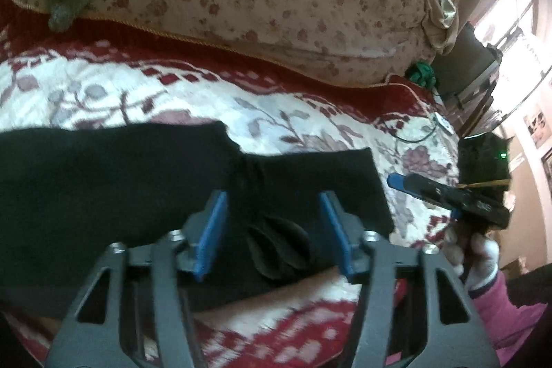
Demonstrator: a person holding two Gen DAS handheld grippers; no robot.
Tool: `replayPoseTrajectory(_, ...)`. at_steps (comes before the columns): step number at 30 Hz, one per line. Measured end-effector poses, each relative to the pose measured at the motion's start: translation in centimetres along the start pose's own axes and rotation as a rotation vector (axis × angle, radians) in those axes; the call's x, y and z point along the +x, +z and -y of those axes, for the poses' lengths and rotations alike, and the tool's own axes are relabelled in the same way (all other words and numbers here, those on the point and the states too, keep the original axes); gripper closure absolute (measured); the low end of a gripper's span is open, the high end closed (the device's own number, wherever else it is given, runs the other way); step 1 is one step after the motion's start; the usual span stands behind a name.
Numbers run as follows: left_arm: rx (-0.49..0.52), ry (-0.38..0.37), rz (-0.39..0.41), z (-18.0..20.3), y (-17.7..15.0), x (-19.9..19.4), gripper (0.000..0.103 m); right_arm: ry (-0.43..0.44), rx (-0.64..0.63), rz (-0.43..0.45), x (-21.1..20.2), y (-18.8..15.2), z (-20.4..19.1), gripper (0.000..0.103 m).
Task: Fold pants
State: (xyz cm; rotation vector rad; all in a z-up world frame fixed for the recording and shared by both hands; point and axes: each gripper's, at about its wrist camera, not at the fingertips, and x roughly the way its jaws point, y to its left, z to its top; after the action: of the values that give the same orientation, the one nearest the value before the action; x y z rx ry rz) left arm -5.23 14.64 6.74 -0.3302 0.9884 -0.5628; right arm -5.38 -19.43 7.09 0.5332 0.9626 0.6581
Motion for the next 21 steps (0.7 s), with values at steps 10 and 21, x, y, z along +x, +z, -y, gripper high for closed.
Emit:
replayPoseTrajectory(10,-0.019,0.088,-0.090,1.6,-1.8,4.2,0.046,-0.020,0.115,0.014,-0.7,-1.6,4.3,0.058)
replayPoseTrajectory(21,0.052,0.148,-0.033,2.3,-1.5,3.8,0.090,-0.023,0.123,-0.010,1.3,-1.1,3.9,0.052)
